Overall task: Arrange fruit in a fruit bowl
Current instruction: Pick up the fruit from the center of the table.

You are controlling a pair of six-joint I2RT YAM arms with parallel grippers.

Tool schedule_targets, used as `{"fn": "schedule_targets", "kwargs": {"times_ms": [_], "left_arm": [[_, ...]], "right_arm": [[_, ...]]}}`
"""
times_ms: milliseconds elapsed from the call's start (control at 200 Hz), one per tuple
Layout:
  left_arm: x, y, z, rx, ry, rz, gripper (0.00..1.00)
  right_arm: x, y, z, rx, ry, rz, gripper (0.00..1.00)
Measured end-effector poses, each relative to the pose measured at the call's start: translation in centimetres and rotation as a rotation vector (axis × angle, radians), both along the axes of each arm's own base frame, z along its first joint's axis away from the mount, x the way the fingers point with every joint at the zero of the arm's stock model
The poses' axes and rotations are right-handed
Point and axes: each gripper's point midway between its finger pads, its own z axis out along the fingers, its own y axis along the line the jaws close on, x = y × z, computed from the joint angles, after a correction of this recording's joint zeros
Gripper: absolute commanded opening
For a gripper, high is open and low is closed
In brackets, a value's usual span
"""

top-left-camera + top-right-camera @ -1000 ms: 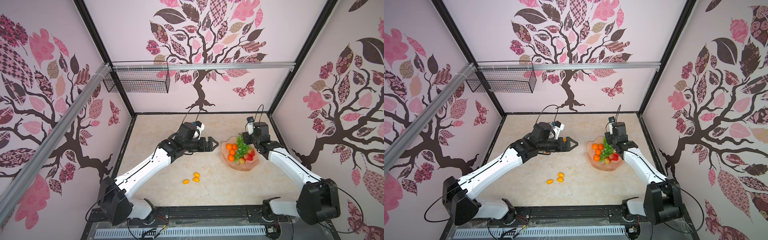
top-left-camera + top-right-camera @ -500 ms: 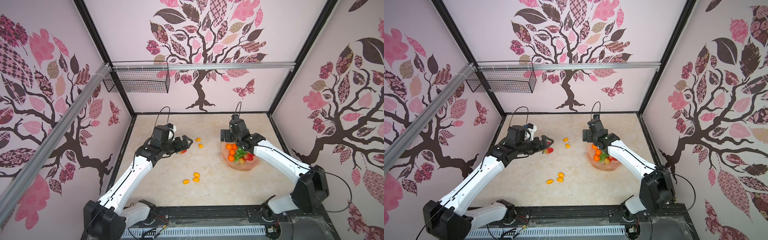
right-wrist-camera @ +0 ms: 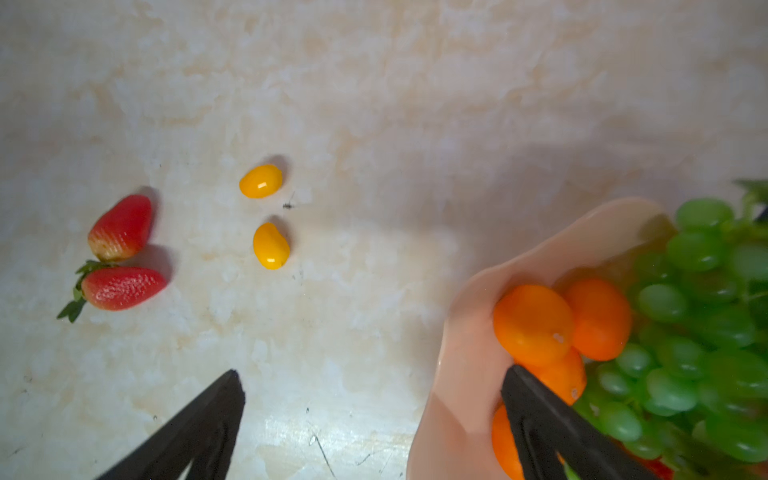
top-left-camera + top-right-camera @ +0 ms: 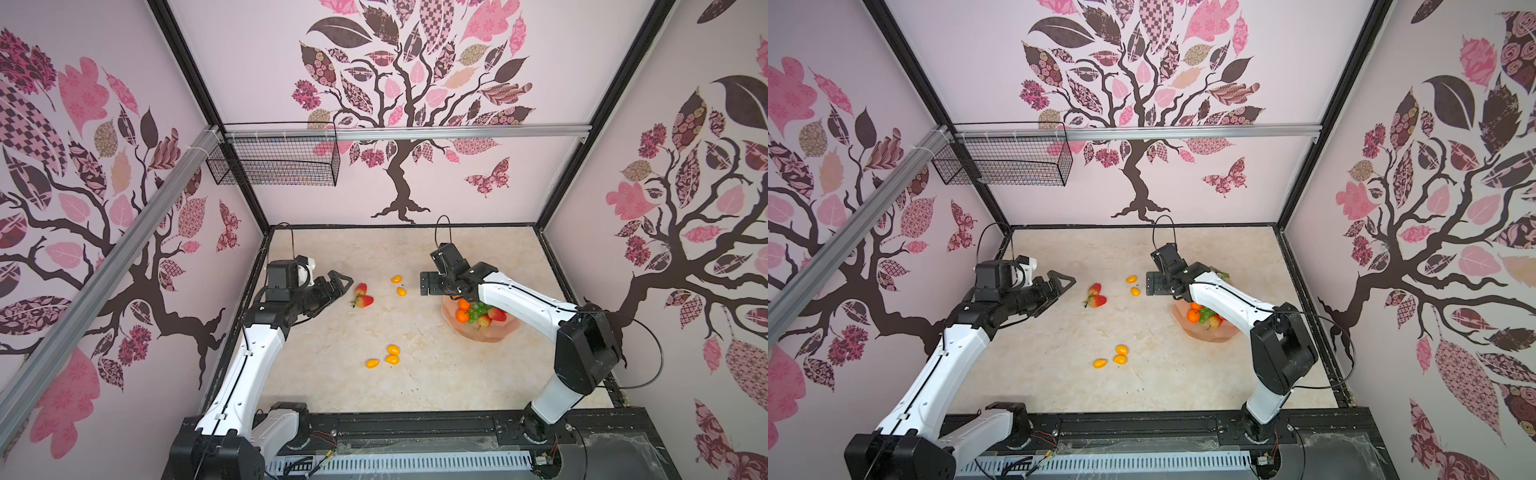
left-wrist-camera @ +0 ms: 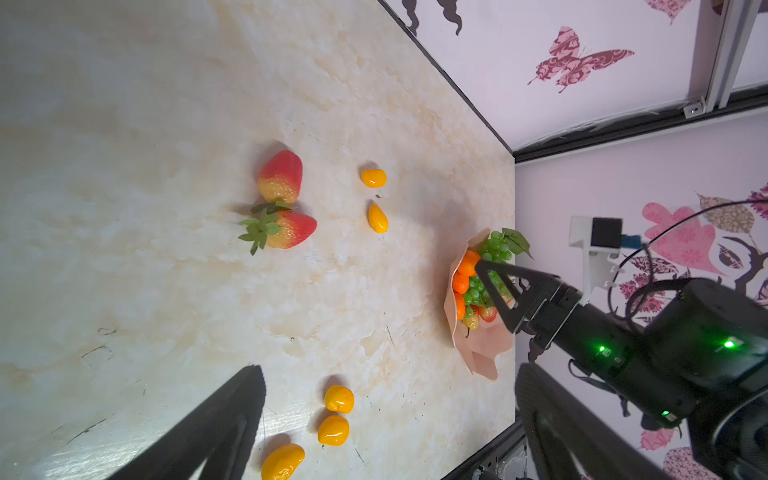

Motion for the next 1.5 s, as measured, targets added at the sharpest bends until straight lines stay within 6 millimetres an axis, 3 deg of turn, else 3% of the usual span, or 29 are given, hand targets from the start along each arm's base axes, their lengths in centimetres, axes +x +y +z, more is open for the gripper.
{"fn": "schedule_targets", "kwargs": {"times_ms": [70,145,255,360,555,680,870,1065,1270,1500], "left_arm": [[0.1,1.1,-0.5,-0.005,0.015,0.032,0.98],[0.0,1.8,-0.7,-0.001,0.026,0.050,0.98],[-0.3,2.2,-1.4,0.024,0.046,0.053,0.98],[-0.7,2.6,-1.8,0.053,0.060,0.064,0.98],[-0.8,3.9,-1.7,0.081,0.057,0.112,0.98],[-0.6,5.2,-1.7,0.077,0.063,0.160,0.98],[-0.6,7.0,-2.5,0.062,0.091,0.229,0.98],[-1.0,7.8,-3.5,0.030,0.132,0.275,0.98],[-0.9,7.6,-3.5,0.012,0.131,0.274,0.98],[-0.9,7.7,-3.8,0.005,0.132,0.282,0.98]], "right_arm": [[-0.7,0.1,-0.7,-0.009,0.018,-0.008,1.00],[-1.0,1.4,0.4,-0.047,-0.018,-0.003,1.00],[-0.8,5.7,4.0,-0.073,-0.145,0.029,1.00],[-1.7,8.6,4.7,-0.035,-0.187,0.065,1.00],[-0.1,10.1,2.3,-0.037,-0.129,0.000,1.00],[1.3,13.4,1.2,-0.023,-0.094,-0.021,1.00],[0.7,17.5,-0.3,0.015,-0.042,-0.006,1.00],[1.5,21.2,-2.1,0.040,0.001,0.015,1.00],[2.6,22.6,-5.0,0.001,0.032,0.016,1.00],[3.1,22.6,-8.0,-0.064,0.049,0.010,1.00]]}}
